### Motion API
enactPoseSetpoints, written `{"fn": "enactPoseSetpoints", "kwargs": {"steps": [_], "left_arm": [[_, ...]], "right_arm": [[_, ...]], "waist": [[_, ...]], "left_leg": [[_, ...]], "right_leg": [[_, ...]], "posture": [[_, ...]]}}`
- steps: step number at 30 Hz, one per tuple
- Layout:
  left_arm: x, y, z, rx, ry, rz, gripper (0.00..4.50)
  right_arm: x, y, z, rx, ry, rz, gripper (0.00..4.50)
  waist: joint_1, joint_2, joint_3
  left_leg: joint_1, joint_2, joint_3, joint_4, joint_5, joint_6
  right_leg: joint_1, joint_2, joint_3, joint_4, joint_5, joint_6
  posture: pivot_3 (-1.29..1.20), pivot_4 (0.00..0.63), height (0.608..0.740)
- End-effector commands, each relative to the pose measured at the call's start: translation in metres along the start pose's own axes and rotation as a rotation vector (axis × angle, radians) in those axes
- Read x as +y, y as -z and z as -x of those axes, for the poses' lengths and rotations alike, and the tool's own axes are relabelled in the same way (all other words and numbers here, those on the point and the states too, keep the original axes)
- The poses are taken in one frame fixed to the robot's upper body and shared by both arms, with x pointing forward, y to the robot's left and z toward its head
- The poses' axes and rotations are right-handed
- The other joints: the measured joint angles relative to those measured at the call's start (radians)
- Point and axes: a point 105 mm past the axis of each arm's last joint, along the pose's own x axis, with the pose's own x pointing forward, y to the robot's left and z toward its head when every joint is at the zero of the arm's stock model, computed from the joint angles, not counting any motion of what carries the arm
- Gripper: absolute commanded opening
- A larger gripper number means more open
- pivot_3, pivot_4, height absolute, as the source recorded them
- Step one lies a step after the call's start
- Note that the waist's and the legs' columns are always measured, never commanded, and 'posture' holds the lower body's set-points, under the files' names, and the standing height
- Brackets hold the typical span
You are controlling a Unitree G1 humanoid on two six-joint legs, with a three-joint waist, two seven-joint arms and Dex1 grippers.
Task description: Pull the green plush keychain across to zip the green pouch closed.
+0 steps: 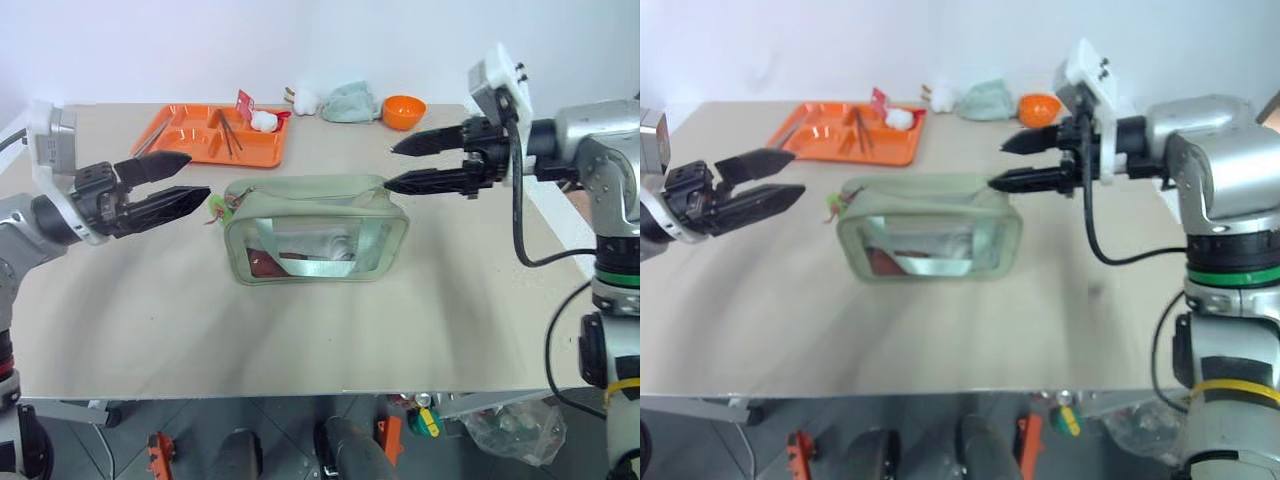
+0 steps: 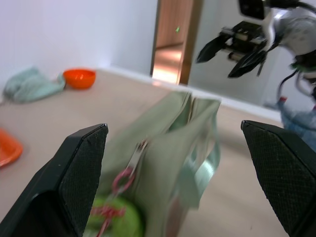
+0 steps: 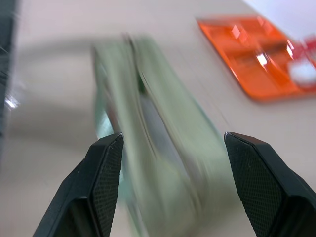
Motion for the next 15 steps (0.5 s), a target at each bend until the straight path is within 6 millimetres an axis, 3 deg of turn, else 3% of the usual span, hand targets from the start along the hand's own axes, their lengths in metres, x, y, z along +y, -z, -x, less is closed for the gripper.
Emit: {"fn": "enactPoseSetpoints", "kwargs": {"steps": [1,7,15], "left_arm": [[0.006,-0.009,0.009,-0.024,-0.025,-0.014,4.5],[0.004,-0.009,0.003,-0.021,0.008,-0.003,4.5],[-0.02,-0.013,-0.025,0.013,0.171,-0.027,4.5]], "right_arm": [[-0.005,0.005,0.012,-0.001,0.062,0.015,3.35],[-0.003,0.037,0.004,0.039,0.073,-0.069,3.35],[0.008,0.039,-0.006,0.02,0.03,-0.094,3.35]], "waist": [[-0.003,0.0,0.0],[-0.002,0.0,0.0],[0.0,0.0,0.0]], "left_leg": [[0.0,0.0,0.0,0.0,0.0,0.0],[0.0,0.001,0.0,0.0,0.0,0.0],[-0.001,0.0,0.0,0.0,0.0,0.0]], "right_leg": [[0.0,0.0,0.0,0.0,0.0,0.0],[0.0,0.001,0.0,0.001,0.0,0.0],[0.0,0.0,0.0,0.0,0.0,0.0]], "posture": [[0.0,0.15,0.74],[0.0,0.15,0.74],[0.0,0.15,0.74]]}}
